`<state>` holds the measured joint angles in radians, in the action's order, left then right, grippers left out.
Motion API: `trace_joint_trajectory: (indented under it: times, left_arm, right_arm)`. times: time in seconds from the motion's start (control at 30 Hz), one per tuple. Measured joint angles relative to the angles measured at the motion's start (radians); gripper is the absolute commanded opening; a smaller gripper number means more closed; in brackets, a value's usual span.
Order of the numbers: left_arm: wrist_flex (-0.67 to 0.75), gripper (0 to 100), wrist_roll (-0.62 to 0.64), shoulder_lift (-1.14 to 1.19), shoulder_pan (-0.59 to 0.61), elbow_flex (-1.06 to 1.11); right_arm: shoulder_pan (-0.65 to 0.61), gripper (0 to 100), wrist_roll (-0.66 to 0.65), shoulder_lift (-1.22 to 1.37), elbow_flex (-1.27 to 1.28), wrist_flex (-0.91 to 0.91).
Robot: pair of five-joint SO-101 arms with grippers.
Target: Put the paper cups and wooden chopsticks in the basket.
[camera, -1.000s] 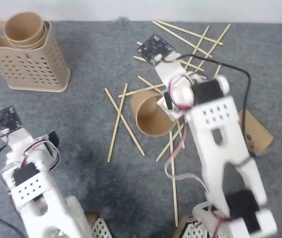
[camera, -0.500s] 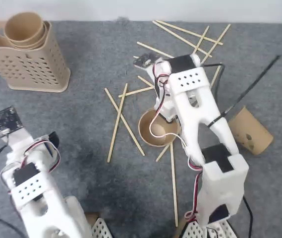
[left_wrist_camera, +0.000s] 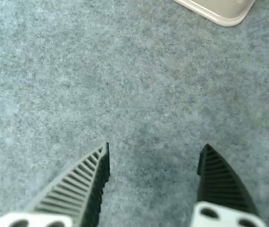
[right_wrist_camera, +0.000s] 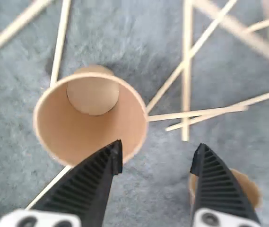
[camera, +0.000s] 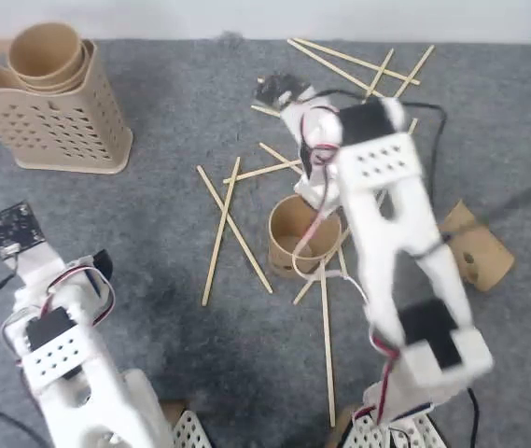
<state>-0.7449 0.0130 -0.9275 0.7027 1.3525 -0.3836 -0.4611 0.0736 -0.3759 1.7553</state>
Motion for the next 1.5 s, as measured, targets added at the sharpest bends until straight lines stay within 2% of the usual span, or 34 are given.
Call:
trace_joint_trajectory:
  times: [0.1,0.27,0.4,0.53,0.67,0.77,0.93,1.0,1.17,1.37,1.5]
  left_arm:
    - [0.0,28,0.0,0.0,0.0,0.0]
    - [0.0,28,0.0,0.0,-0.005,0.0]
    - [-0.026,28,-0.002,0.0,-0.068,-0.003]
    - [-0.124,28,-0.002,0.0,-0.135,-0.069]
    - [-0.308,28,0.002,0.0,-0.259,-0.242]
    - [-0.474,28,-0.002,0.0,-0.404,-0.42]
    - [-0.677,28,-0.002,0.094,-0.664,-0.736]
    - [-0.732,28,-0.002,0.192,-0.749,-0.847]
    - [-0.813,28,-0.002,0.446,-0.864,-1.083]
    - [-0.766,28,-0.002,0.629,-1.007,-1.166]
    - [-0.712,28,0.017,0.763,-1.051,-1.166]
  right_arm:
    - [0.068,16.5,0.038,-0.155,0.037,0.002]
    - [0.138,0.3,0.091,-0.374,0.261,-0.002]
    - [0.178,0.8,0.101,-0.468,0.493,-0.052]
    - [0.288,0.8,0.104,-0.546,0.724,-0.138]
    - [0.431,0.8,0.109,-0.618,1.007,-0.328]
    - [0.491,0.8,0.109,-0.652,1.237,-0.502]
    - [0.499,0.8,0.109,-0.664,1.531,-0.756]
    - [0.5,0.8,0.109,-0.667,1.545,-0.784]
    - [0.508,0.8,0.109,-0.678,1.559,-0.793]
    - [0.511,0.8,0.109,-0.678,1.559,-0.793]
    - [0.509,0.8,0.109,-0.678,1.559,-0.793]
